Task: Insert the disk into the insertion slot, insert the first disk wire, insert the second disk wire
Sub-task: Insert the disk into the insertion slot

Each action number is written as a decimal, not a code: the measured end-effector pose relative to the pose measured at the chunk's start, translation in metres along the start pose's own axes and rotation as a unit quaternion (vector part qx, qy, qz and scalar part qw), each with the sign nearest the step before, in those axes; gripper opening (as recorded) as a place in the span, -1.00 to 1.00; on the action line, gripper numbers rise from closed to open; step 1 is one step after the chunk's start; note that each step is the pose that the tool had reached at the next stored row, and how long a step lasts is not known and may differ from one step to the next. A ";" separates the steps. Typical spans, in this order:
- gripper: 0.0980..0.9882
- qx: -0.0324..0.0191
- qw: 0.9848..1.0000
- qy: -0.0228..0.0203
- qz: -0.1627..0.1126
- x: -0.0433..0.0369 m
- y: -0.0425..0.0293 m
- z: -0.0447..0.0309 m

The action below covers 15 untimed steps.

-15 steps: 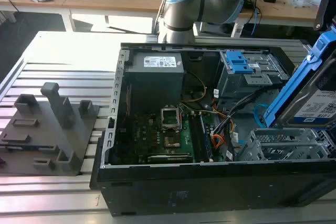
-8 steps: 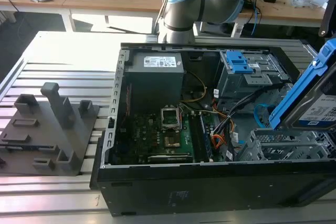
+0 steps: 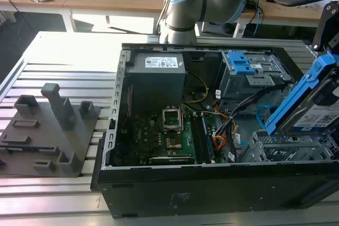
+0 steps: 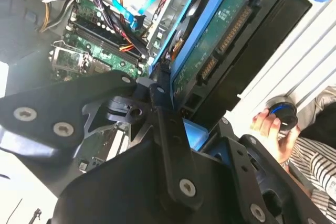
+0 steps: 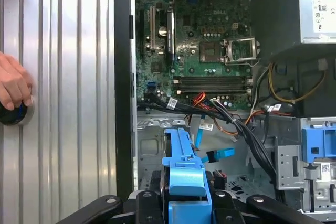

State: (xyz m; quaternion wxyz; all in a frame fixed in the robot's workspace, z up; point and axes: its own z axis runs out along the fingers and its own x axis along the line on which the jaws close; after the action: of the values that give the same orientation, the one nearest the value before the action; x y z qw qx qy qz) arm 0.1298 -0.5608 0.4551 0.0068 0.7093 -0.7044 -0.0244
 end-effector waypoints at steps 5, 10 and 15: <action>-0.39 0.000 1.000 -0.001 -0.005 -0.0020 -0.0031 0.0202; -0.39 0.000 1.000 -0.002 -0.005 -0.0051 -0.0037 0.0343; -0.39 0.000 1.000 -0.002 -0.005 -0.0048 -0.0042 0.0452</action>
State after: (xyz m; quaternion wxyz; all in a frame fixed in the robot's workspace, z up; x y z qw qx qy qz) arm 0.1320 -0.5549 0.4099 0.0058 0.7125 -0.7012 -0.0259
